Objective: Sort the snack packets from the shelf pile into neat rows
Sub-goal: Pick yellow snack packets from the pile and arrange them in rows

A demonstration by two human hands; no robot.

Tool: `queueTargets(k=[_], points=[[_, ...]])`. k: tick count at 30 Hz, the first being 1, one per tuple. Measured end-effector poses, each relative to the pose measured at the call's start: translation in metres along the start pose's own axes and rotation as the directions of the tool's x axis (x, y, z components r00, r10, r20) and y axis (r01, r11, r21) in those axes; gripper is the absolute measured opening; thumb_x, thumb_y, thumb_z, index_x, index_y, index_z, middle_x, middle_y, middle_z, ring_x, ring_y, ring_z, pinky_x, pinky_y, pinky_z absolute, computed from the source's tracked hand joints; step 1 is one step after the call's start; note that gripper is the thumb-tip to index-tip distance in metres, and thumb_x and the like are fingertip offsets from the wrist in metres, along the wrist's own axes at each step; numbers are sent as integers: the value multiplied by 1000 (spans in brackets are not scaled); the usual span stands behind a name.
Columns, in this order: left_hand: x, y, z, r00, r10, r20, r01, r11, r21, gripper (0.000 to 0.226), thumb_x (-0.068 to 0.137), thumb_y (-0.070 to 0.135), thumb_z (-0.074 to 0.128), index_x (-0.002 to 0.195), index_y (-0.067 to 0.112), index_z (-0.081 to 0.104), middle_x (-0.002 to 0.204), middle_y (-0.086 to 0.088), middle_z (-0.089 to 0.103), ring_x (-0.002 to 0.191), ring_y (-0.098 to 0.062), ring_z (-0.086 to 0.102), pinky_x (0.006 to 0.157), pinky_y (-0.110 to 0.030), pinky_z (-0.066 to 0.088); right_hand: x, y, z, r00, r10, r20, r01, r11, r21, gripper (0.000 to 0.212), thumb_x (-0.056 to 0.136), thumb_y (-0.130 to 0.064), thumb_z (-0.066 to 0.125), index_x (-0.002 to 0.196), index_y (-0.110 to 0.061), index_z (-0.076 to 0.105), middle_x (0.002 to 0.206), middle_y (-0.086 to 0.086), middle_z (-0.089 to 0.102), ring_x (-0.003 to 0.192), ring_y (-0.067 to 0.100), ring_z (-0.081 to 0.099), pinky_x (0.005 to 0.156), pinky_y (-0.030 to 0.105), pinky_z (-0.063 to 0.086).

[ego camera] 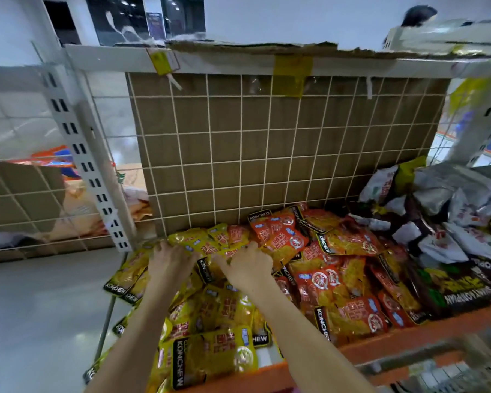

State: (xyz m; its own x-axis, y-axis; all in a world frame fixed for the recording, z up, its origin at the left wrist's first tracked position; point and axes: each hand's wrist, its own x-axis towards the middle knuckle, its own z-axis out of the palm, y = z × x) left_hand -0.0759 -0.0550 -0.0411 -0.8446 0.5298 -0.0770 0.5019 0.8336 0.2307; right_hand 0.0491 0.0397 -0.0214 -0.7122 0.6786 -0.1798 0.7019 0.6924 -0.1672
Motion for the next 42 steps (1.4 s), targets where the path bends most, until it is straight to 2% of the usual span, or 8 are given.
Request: queueTargets(k=[5, 15, 21, 24, 27, 29, 35, 42], points=[[6, -3, 3, 998, 66, 4, -66, 997, 51, 50, 91, 57, 45, 112, 14, 60, 138, -14, 39, 128, -35, 35, 100, -43, 34, 10, -12, -4, 998, 5, 58, 0, 996, -89, 78, 91, -68, 30, 128, -3, 53, 141, 20, 38, 119, 31, 50, 80, 35, 45], [13, -15, -5, 976, 219, -15, -219, 976, 2, 61, 83, 62, 53, 118, 13, 48, 115, -8, 62, 116, -29, 50, 90, -39, 40, -5, 11, -6, 992, -46, 117, 10, 957, 291, 96, 76, -21, 79, 149, -23, 16, 149, 21, 11, 132, 44, 32, 101, 47, 42], [7, -7, -32, 923, 275, -270, -270, 961, 58, 62, 86, 59, 49, 119, 7, 42, 91, -14, 67, 88, -34, 62, 67, -37, 40, -9, 38, -3, 1000, -14, 23, -5, 724, 690, 102, 81, 1, 68, 152, -23, -1, 106, 8, 57, 80, 17, 59, 63, 22, 48], [7, 6, -48, 905, 296, -306, -349, 928, -133, 62, 87, 53, 53, 124, 4, 41, 85, -18, 65, 84, -39, 62, 60, -35, 37, -9, 45, -4, 997, 83, 11, -57, 584, 809, 91, 82, -7, 72, 151, -17, 14, 140, 9, 46, 126, 26, 48, 95, 31, 44], [11, 21, -55, 919, 245, -308, -373, 789, -488, 42, 89, 40, 60, 106, 7, 42, 73, -11, 59, 67, -33, 59, 51, -34, 36, -8, 54, -7, 993, 91, -76, 10, 569, 822, 32, 82, -14, 73, 111, -16, 63, 115, 2, 66, 109, 21, 61, 93, 32, 49], [17, 30, -55, 965, 133, -228, -259, 645, -719, 33, 89, 34, 62, 100, 10, 41, 81, -10, 57, 59, -22, 53, 45, -28, 39, -12, 60, -12, 989, 76, -124, 71, 493, 867, 10, 83, -16, 72, 86, -23, 66, 92, -4, 71, 92, 16, 66, 87, 33, 52], [6, 39, -37, 941, 74, 330, 306, 232, -923, 19, 83, 12, 60, 97, 11, 46, 64, -4, 45, 50, -16, 46, 47, -23, 37, -26, 77, -23, 991, 98, -94, 63, 284, 957, 9, 91, -17, 61, 87, -25, 64, 93, -5, 71, 90, 12, 66, 81, 24, 50], [-59, 37, -18, 959, 59, 279, 284, -125, -951, 61, 80, -6, 66, 133, 4, 37, 116, -18, 58, 73, -16, 64, 56, -26, 55, -45, 95, -12, 999, 46, 17, -25, 177, 984, 63, 86, -47, 62, 130, -4, 50, 131, 13, 55, 118, 23, 53, 105, 39, 38]])
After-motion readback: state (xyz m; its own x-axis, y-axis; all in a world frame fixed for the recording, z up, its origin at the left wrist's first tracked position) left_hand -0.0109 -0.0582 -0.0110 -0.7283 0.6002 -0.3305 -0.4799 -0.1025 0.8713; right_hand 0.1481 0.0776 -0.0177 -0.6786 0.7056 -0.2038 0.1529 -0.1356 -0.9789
